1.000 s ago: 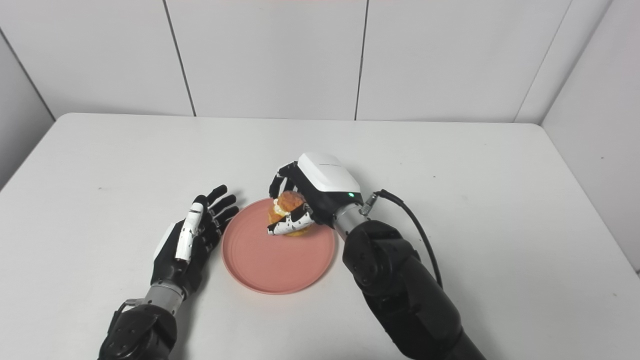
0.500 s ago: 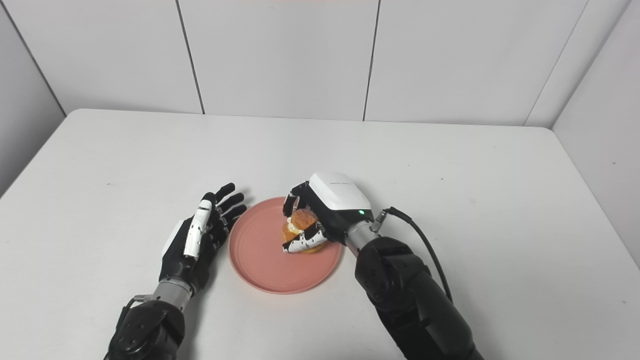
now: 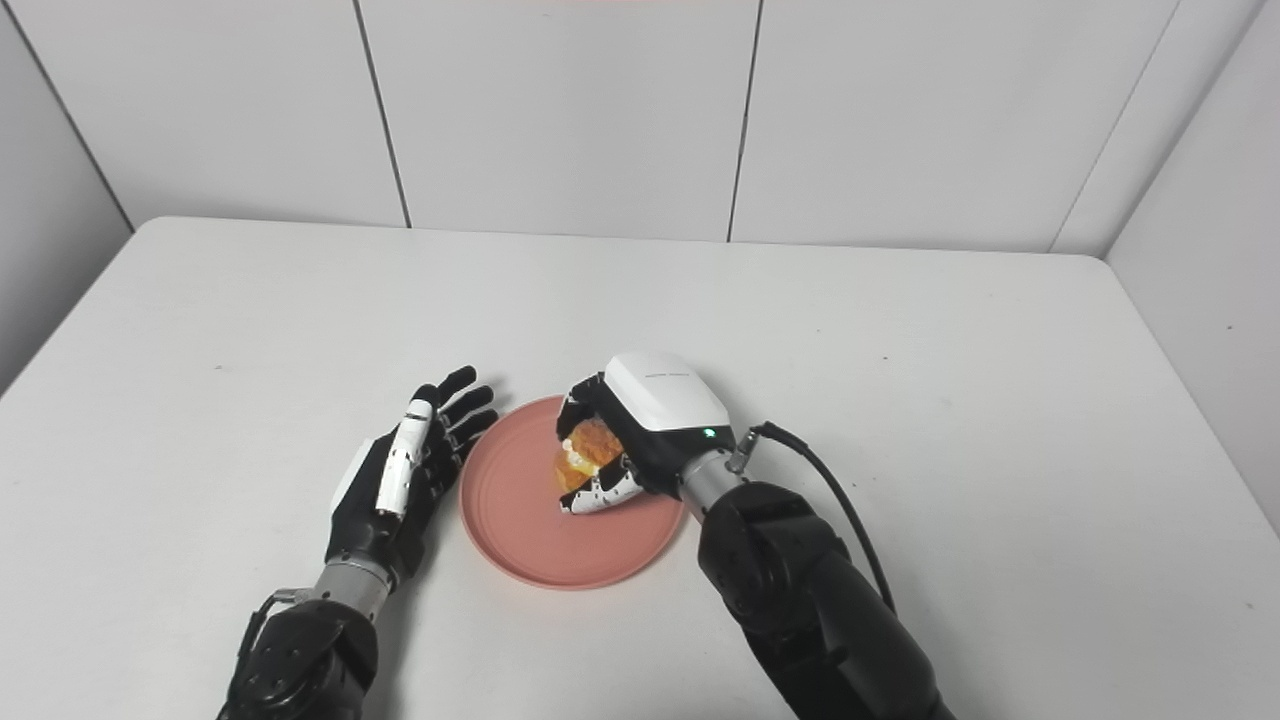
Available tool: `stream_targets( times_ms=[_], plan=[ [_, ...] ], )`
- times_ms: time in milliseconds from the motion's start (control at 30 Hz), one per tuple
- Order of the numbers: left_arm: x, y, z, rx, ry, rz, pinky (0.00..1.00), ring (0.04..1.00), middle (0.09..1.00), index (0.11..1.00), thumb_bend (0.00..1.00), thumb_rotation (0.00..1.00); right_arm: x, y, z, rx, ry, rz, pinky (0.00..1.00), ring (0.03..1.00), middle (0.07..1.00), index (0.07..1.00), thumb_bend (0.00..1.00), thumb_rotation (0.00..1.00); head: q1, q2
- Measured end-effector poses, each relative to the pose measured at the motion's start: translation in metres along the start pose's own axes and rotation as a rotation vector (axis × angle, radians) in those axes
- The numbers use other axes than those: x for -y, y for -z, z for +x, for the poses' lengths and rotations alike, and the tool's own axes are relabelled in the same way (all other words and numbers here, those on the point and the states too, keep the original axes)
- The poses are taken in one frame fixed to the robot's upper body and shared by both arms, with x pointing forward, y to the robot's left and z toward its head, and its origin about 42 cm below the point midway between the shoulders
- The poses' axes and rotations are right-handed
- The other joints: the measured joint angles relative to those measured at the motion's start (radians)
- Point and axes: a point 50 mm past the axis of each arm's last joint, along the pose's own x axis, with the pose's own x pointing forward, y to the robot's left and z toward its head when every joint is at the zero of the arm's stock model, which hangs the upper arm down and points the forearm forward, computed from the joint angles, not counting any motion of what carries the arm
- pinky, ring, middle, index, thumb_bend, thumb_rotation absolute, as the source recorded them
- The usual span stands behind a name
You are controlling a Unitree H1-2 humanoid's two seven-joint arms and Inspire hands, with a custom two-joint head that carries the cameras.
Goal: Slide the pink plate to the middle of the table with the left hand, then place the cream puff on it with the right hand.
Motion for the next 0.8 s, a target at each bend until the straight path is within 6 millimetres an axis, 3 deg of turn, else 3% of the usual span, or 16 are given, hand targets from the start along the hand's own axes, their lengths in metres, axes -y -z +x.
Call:
stream_targets(
  times_ms=[133, 333, 567, 600, 800],
  plan=[
    [0.001, -0.002, 0.0, 0.037, -0.012, 0.027, 0.89, 0.871, 0.878, 0.864, 0.44, 1.0, -0.002, -0.001, -0.002, 0.003, -0.011, 0.006, 0.44, 0.575, 0.678, 0.759, 0.73, 0.22, 0.009, -0.002],
    [0.001, -0.005, -0.002, 0.105, -0.038, 0.087, 0.88, 0.876, 0.883, 0.87, 0.46, 1.0, -0.004, -0.002, -0.004, 0.01, -0.019, 0.008, 0.55, 0.692, 0.766, 0.794, 0.77, 0.27, 0.012, -0.005],
    [-0.008, 0.013, -0.023, 0.092, -0.094, 0.106, 0.9, 0.886, 0.881, 0.859, 0.5, 1.0, -0.005, -0.005, -0.006, 0.028, -0.069, -0.002, 0.64, 0.748, 0.813, 0.846, 0.8, 0.3, 0.015, -0.009],
    [-0.008, 0.015, -0.025, 0.091, -0.098, 0.118, 0.89, 0.887, 0.884, 0.864, 0.51, 1.0, -0.005, -0.005, -0.006, 0.029, -0.075, -0.002, 0.74, 0.807, 0.847, 0.882, 0.82, 0.35, 0.014, -0.009],
    [-0.003, 0.014, -0.025, 0.126, -0.091, 0.16, 0.89, 0.894, 0.894, 0.868, 0.53, 1.0, -0.001, -0.005, -0.011, 0.074, -0.083, -0.022, 0.87, 0.898, 0.922, 0.955, 0.89, 0.55, 0.014, -0.009]
  ],
)
